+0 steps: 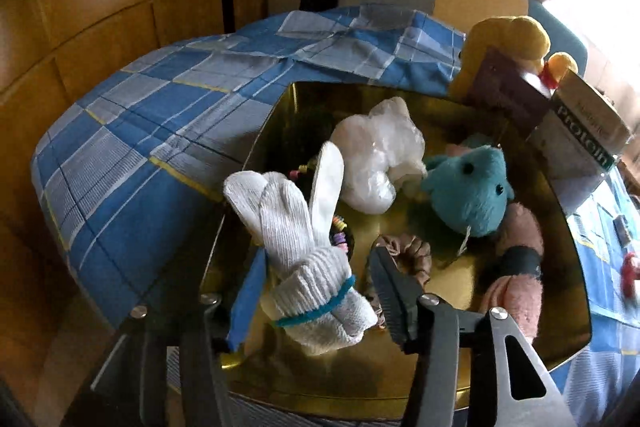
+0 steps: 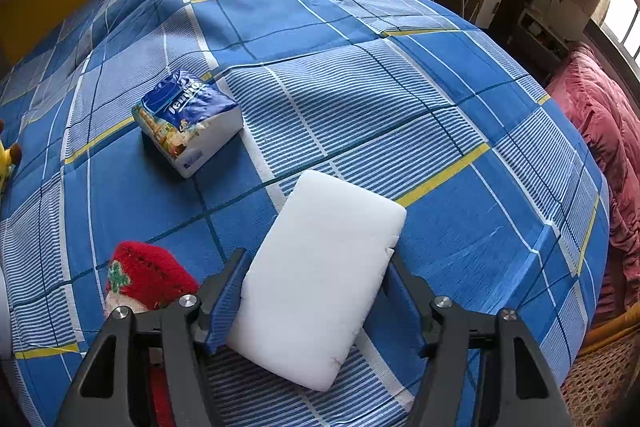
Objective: Organize soft objects
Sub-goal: 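Carry the white knit glove into the gold tray and open the left tool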
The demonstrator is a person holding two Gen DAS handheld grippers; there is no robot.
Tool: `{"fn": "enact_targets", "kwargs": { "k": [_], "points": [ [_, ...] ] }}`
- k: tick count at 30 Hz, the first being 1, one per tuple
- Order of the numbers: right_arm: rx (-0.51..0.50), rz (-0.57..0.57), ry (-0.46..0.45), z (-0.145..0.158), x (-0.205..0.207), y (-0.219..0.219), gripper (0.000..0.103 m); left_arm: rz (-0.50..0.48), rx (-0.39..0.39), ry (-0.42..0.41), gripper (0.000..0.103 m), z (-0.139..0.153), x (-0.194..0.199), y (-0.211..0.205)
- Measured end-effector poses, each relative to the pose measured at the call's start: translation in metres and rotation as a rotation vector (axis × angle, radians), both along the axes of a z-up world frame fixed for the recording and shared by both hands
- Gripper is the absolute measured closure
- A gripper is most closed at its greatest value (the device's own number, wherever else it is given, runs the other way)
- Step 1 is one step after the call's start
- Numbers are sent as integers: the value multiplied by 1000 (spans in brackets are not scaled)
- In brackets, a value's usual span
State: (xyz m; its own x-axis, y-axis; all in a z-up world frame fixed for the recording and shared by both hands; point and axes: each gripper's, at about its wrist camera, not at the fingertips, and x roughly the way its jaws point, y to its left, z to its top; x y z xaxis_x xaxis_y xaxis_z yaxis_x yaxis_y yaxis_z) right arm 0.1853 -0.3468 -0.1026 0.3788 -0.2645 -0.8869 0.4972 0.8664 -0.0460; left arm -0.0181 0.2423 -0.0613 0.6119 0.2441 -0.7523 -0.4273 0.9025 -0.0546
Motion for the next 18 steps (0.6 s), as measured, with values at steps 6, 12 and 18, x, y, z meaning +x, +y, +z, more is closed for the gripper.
{"fn": "enact_targets", "kwargs": {
  "k": [6, 12, 18],
  "points": [
    [-6, 0, -1, 0, 0, 0, 36, -8, 26, -51, 40, 17, -1, -4],
    [-4, 0, -5, 2, -1, 0, 38, -16, 18, -72, 38, 27, -4, -7],
    [-49, -6, -77, 22, 2, 0, 39, -43, 31, -88, 37, 34, -6, -13]
  ]
}}
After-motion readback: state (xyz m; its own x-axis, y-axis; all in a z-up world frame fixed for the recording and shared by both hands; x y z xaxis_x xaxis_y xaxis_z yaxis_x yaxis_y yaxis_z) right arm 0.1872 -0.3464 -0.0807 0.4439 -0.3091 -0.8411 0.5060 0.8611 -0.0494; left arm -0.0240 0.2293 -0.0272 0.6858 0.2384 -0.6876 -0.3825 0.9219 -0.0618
